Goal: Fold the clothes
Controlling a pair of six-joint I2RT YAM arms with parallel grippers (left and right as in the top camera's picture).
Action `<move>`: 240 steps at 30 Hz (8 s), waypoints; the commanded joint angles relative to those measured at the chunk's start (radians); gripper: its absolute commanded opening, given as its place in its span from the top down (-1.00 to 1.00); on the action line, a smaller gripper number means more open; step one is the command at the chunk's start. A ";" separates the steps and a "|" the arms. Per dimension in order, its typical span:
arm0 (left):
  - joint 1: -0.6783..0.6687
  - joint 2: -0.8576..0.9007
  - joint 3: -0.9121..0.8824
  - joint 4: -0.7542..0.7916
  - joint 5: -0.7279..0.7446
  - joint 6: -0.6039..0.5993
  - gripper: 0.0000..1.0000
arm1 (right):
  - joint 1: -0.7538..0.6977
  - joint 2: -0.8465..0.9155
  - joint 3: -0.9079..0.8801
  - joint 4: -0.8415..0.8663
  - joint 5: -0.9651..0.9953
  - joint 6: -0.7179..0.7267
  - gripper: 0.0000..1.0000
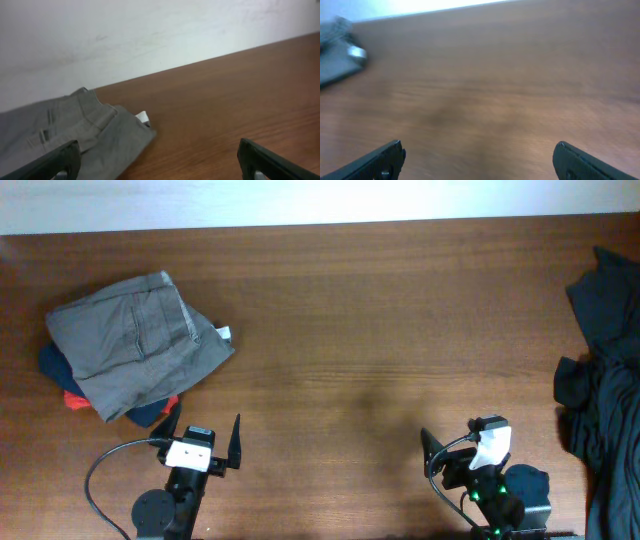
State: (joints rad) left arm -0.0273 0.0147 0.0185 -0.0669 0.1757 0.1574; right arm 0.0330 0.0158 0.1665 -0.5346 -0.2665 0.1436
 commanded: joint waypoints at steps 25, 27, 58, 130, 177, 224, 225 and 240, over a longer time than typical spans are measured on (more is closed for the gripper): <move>-0.005 1.209 1.367 -0.941 0.009 -0.073 -0.99 | -0.015 1.310 1.265 -0.514 -0.078 -0.063 -0.97; -0.005 1.299 1.445 -1.016 -0.013 -0.073 -0.99 | -0.047 1.401 1.341 -0.529 -0.014 -0.037 -0.97; -0.005 1.433 1.498 -1.025 0.136 -0.074 -0.99 | -0.619 2.309 1.680 0.013 0.240 0.090 -0.58; 0.184 1.446 1.734 -1.099 0.217 -0.057 -0.99 | 0.101 1.814 1.661 -0.763 0.150 0.032 -0.19; -0.504 2.215 1.846 -0.773 -0.388 -0.083 0.99 | -0.277 1.814 1.204 -0.653 -0.060 -0.055 -0.40; -0.349 1.890 1.911 -1.191 -0.566 -0.325 0.95 | -0.435 1.822 1.205 0.123 -0.018 0.147 0.92; -0.349 1.890 1.911 -1.191 -0.556 -0.325 0.95 | -0.441 1.822 1.248 0.043 -0.078 0.124 0.85; -0.349 1.890 1.911 -1.161 -0.556 -0.325 0.90 | -0.312 1.796 1.182 -0.687 -0.247 -0.058 -0.11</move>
State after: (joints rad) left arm -0.3782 1.9240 1.9190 -1.2308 -0.3817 -0.1547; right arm -0.3122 1.8374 1.4223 -1.1984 -0.4908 0.1215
